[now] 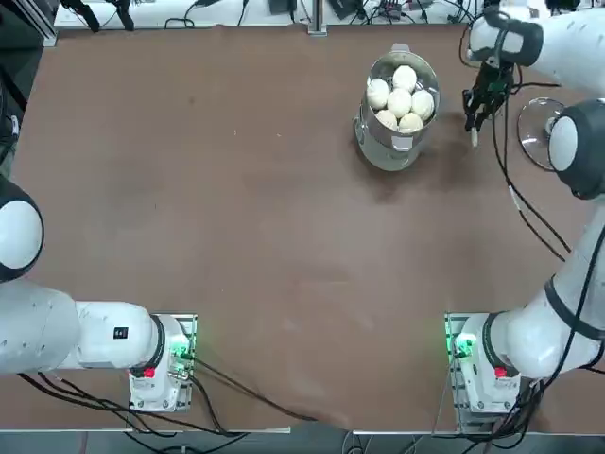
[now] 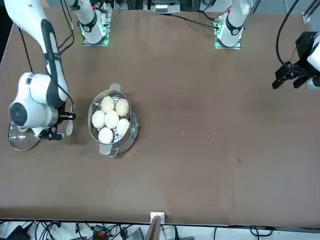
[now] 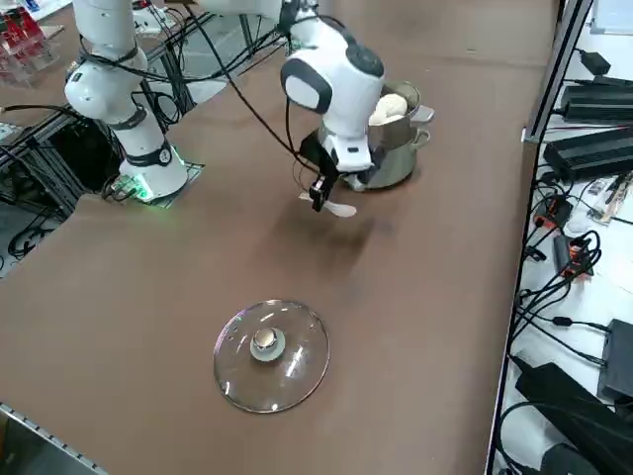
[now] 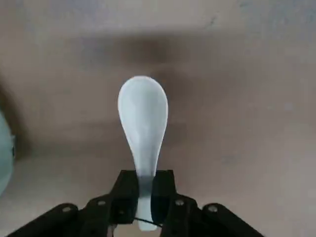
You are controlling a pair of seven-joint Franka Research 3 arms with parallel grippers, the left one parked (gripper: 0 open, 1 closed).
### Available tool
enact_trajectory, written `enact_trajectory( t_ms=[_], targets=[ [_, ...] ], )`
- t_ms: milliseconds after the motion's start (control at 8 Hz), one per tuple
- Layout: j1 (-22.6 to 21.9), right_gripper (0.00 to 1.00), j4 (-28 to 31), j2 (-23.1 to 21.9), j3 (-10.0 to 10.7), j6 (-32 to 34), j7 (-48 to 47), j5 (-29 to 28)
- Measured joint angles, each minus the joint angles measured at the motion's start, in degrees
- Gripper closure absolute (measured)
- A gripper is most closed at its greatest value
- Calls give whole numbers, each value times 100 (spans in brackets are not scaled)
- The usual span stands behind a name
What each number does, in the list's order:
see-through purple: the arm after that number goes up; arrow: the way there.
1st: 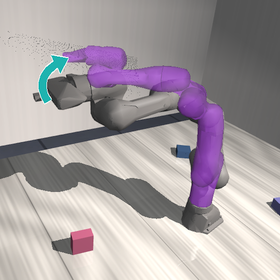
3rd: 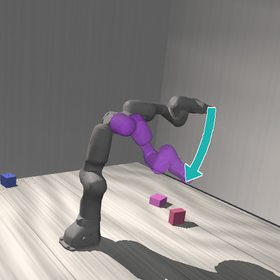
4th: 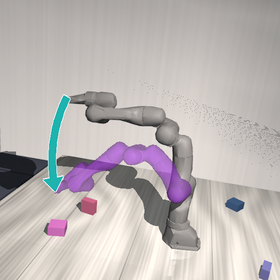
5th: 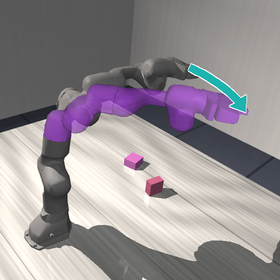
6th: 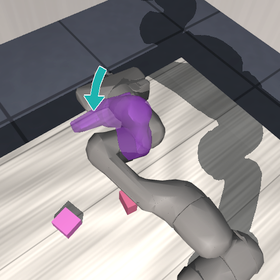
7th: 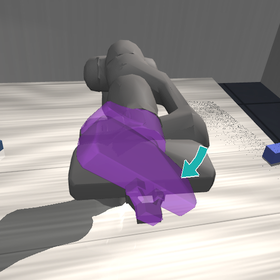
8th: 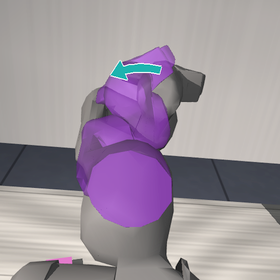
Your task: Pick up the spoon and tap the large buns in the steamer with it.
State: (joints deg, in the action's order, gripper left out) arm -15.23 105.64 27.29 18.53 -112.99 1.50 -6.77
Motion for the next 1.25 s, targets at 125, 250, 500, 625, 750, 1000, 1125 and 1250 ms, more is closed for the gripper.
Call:
enact_trajectory(
  t_ms=[125, 250, 500, 625, 750, 1000, 1125, 1250],
  targets=[
    [0, 83, 43, 122, -3, -98, 0, -115],
    [-1, 83, 53, 244, -4, -176, 2, -173],
    [-2, 83, 64, 499, -8, -366, 3, -197],
    [-2, 83, 65, 598, -8, -435, 3, -197],
    [-2, 83, 65, 666, -8, -495, 3, -198],
    [-3, 68, 62, 675, -8, -517, 3, -198],
    [-6, 52, 57, 675, -9, -518, 3, -198],
    [-16, 34, 45, 674, -10, -518, 4, -199]
  ],
)
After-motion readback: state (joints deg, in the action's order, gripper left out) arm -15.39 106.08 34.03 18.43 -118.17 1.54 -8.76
